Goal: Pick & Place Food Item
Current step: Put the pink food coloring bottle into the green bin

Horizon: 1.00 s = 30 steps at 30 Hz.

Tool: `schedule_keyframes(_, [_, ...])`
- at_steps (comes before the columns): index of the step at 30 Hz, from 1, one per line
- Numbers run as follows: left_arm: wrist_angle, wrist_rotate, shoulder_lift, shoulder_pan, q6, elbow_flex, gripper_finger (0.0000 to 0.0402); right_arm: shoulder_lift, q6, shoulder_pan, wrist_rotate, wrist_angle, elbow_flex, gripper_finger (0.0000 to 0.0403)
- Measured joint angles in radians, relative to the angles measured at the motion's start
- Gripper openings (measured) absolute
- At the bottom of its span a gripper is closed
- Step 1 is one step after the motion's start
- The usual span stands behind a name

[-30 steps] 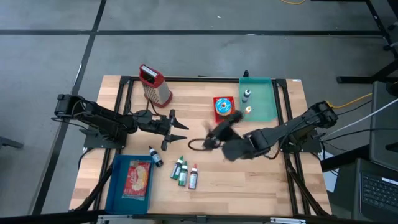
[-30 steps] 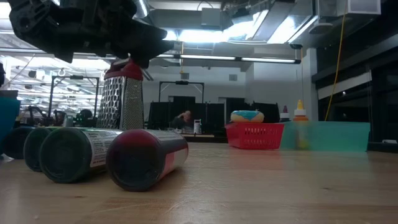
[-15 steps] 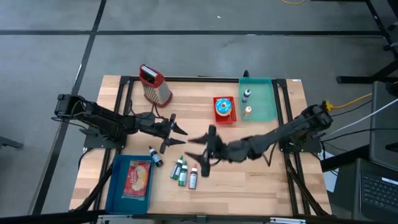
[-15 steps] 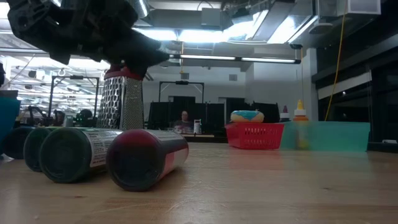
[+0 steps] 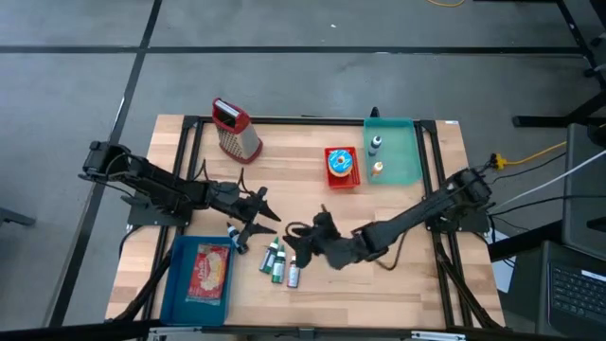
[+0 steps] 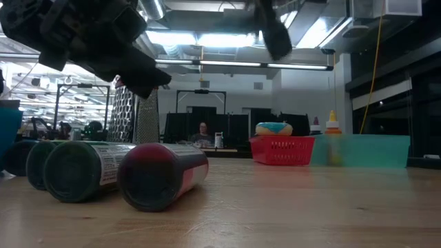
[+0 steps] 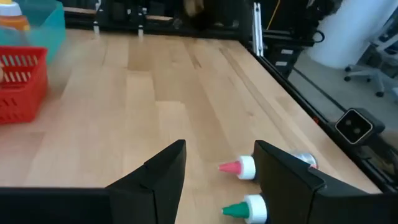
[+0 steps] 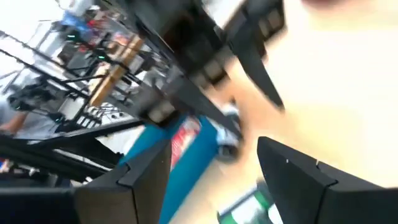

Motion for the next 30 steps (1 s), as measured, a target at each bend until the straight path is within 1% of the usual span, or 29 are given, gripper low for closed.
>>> schedule_keyframes(2, [-0.001, 0.0, 0.0, 0.0, 0.005, 0.0, 0.0184, 0.048, 0.089, 0.0, -0.013, -0.008, 0.01, 0.0242])
schedule_keyframes(4, [-0.01, 0.0, 0.0, 0.003, 0.011, 0.0, 0.0184, 0.1, 0.167, -0.004, -0.059, -0.014, 0.035, 0.0242])
schedule_keyframes(7, [-0.007, 0.001, 0.0, 0.003, 0.042, -0.001, 0.0184, 0.167, 0.261, -0.012, -0.138, -0.095, 0.098, 0.0242])
schedule_keyframes(11, [-0.001, 0.019, 0.0, 0.003, 0.068, -0.002, 0.0184, 0.221, 0.36, -0.013, -0.187, -0.3, 0.213, 0.0242])
schedule_keyframes(15, [0.02, 0.036, 0.0, 0.003, 0.068, -0.032, 0.0184, 0.227, 0.456, -0.012, -0.22, -0.554, 0.325, 0.0242])
schedule_keyframes(18, [0.029, 0.036, 0.0, 0.003, 0.072, -0.049, 0.0184, 0.227, 0.538, -0.013, -0.249, -0.704, 0.383, 0.0242])
schedule_keyframes(22, [0.03, 0.04, 0.0, 0.003, 0.078, -0.053, 0.0184, 0.226, 0.607, -0.012, -0.28, -0.729, 0.397, 0.0242])
schedule_keyframes(25, [0.031, 0.065, 0.0, 0.003, 0.077, -0.053, 0.0184, 0.236, 0.638, -0.012, -0.298, -0.73, 0.397, 0.024])
schedule_keyframes(30, [0.03, 0.079, 0.0, 0.003, 0.07, -0.053, 0.0184, 0.293, 0.681, -0.013, -0.358, -0.698, 0.397, 0.023])
